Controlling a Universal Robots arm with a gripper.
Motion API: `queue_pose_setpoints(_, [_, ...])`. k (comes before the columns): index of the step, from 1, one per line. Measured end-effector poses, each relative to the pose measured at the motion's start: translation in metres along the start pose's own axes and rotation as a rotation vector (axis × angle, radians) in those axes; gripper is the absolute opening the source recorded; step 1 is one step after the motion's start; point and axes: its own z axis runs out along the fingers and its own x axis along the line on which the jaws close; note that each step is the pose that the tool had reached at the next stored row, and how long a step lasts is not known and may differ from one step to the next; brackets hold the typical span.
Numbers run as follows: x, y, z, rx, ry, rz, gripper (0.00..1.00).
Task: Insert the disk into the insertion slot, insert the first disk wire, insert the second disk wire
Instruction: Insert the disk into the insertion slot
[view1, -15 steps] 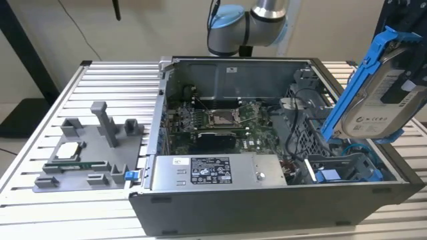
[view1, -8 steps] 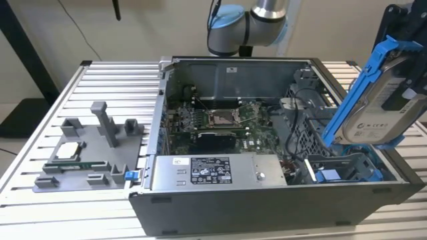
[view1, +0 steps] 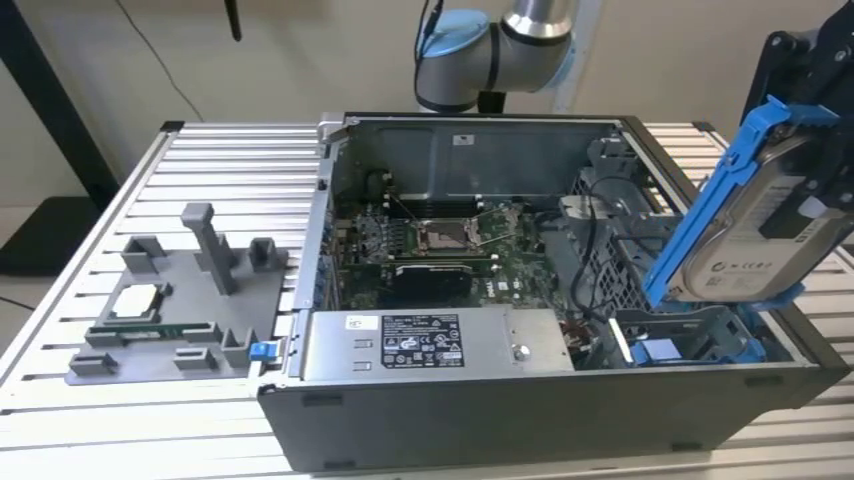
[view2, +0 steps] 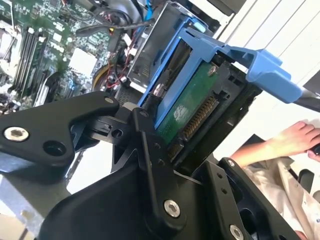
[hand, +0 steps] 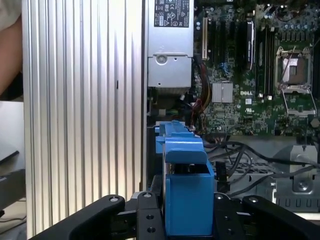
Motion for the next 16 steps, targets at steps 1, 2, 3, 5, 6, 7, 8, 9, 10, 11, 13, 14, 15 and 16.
queue_pose_setpoints(1, [0.0002,-0.0002,0.0013,0.0000,0.0000,0.000,0.00])
queue_pose_setpoints(2, [0.0002,-0.0005,0.0025,0.0000,0.0001,0.000,0.00])
queue_pose_setpoints(3, [0.0002,-0.0007,0.0039,0.0000,0.0000,0.000,0.00])
queue_pose_setpoints(5, [0.0003,-0.0011,0.0065,0.0000,0.0000,0.000,0.00])
queue_pose_setpoints(6, [0.0003,-0.0012,0.0074,0.0000,-0.0001,0.000,0.00])
queue_pose_setpoints(7, [0.0003,-0.0012,0.0079,0.0000,-0.0001,0.000,0.00])
queue_pose_setpoints(8, [0.0003,-0.0012,0.0079,0.0000,-0.0001,0.000,0.00])
queue_pose_setpoints(9, [0.0003,-0.0012,0.0079,0.0000,0.0000,0.000,0.00])
queue_pose_setpoints(10, [0.0003,-0.0012,0.0079,0.0000,0.0000,0.000,0.00])
queue_pose_setpoints(11, [0.0003,-0.0012,0.0079,0.0000,0.0000,0.000,0.00])
queue_pose_setpoints(13, [0.0003,-0.0012,0.0080,0.0000,0.0000,0.000,0.00])
queue_pose_setpoints(14, [0.0003,-0.0012,0.0080,0.0000,-0.0001,0.000,0.00])
queue_pose_setpoints(15, [0.0003,-0.0012,0.0082,0.0000,-0.0001,0.000,0.00])
queue_pose_setpoints(16, [0.0003,-0.0013,0.0086,0.0000,-0.0004,0.000,0.00])
